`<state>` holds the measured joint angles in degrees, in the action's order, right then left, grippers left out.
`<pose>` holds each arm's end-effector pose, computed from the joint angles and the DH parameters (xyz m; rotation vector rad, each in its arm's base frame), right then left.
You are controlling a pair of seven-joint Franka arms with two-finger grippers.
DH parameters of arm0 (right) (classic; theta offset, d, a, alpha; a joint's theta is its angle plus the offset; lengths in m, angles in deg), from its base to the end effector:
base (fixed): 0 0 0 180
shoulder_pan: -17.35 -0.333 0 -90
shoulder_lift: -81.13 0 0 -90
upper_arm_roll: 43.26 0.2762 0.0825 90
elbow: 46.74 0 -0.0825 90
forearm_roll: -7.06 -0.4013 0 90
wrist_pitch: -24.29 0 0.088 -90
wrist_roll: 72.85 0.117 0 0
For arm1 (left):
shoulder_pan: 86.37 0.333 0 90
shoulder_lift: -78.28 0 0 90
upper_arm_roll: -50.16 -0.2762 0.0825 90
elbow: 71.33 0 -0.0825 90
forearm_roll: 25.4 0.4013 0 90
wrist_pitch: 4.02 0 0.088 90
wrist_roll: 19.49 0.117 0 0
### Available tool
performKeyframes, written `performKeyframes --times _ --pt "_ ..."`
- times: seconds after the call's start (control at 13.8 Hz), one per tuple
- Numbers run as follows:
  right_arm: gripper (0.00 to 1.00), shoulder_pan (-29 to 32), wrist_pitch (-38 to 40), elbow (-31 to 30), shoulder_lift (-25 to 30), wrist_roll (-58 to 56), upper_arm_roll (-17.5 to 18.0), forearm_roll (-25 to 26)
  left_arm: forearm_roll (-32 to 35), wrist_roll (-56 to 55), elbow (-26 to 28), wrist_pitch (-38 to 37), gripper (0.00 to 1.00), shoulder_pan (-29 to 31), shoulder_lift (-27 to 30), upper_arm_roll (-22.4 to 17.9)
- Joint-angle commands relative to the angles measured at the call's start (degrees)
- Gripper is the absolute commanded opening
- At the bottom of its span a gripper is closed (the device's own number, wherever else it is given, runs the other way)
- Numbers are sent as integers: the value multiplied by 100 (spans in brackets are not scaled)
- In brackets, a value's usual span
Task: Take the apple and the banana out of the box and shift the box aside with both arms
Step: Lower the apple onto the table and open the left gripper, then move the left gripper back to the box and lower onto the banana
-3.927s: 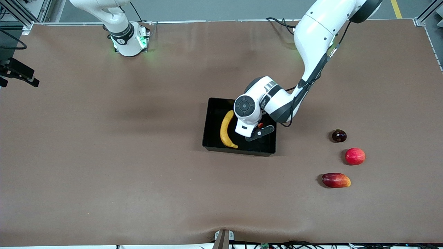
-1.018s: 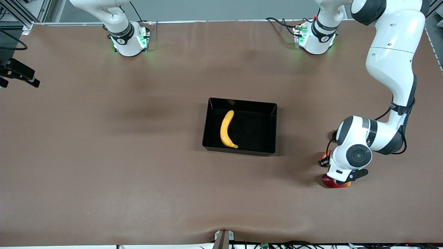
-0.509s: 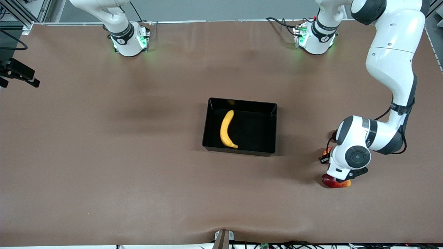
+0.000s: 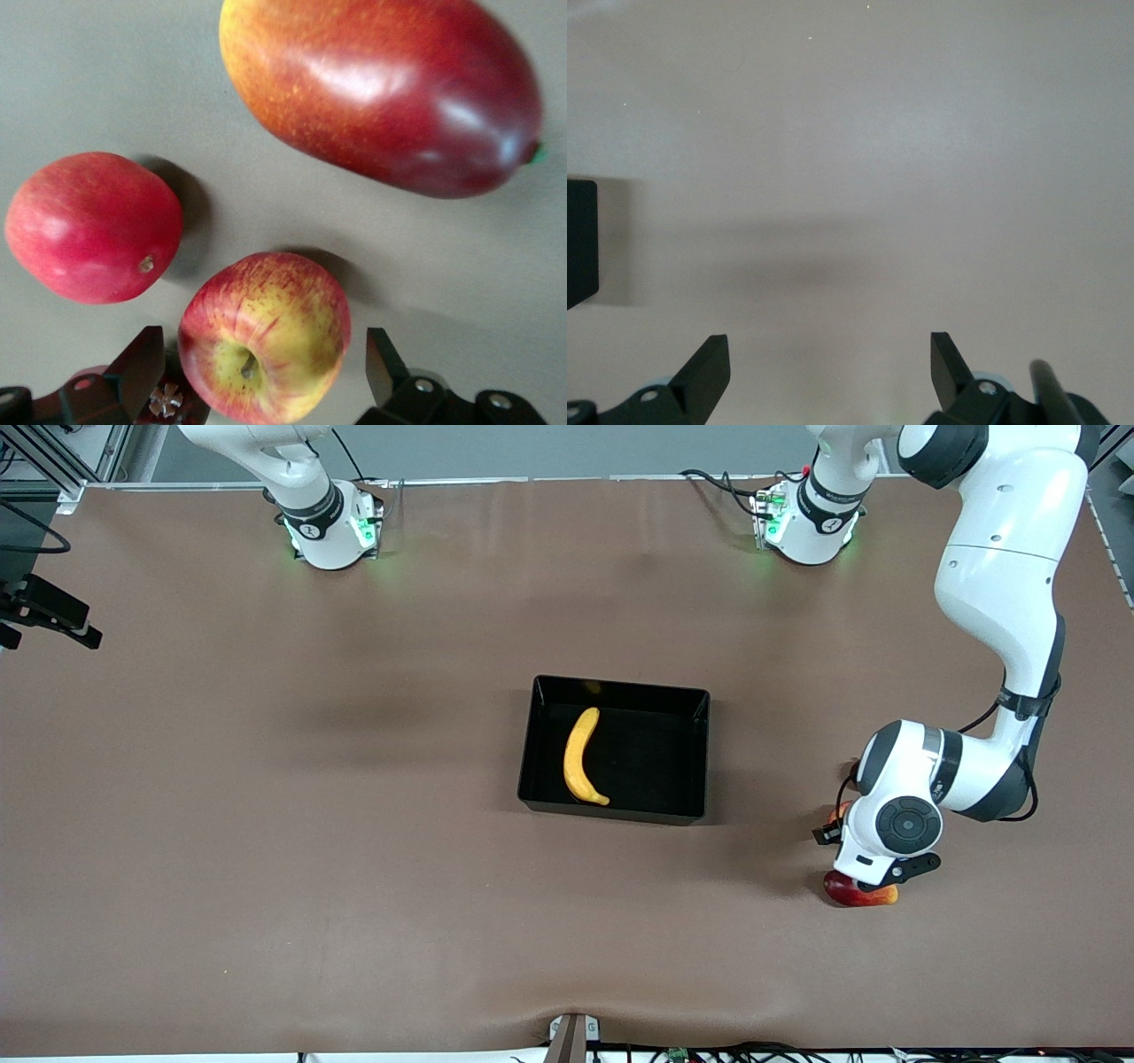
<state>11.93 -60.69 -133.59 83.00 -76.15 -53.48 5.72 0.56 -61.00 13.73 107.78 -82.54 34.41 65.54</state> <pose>0.5523 -0.0450 0.6118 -3.1123 0.0374 -0.0024 0.6672 -0.0842 0.1641 -2.7965 -0.4855 0.2036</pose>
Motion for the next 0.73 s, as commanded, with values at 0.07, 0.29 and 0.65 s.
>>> performKeyframes --times 0.07,0.29,0.65 --pt "100 120 34 80 -64 -22 90 73 85 -32 98 -238 100 -23 475 192" --pt "100 120 34 80 -64 -22 90 73 -240 -137 98 -396 100 -40 738 649" --pt "100 129 34 80 -64 -22 90 64 -355 -542 98 -819 100 -338 775 1721"
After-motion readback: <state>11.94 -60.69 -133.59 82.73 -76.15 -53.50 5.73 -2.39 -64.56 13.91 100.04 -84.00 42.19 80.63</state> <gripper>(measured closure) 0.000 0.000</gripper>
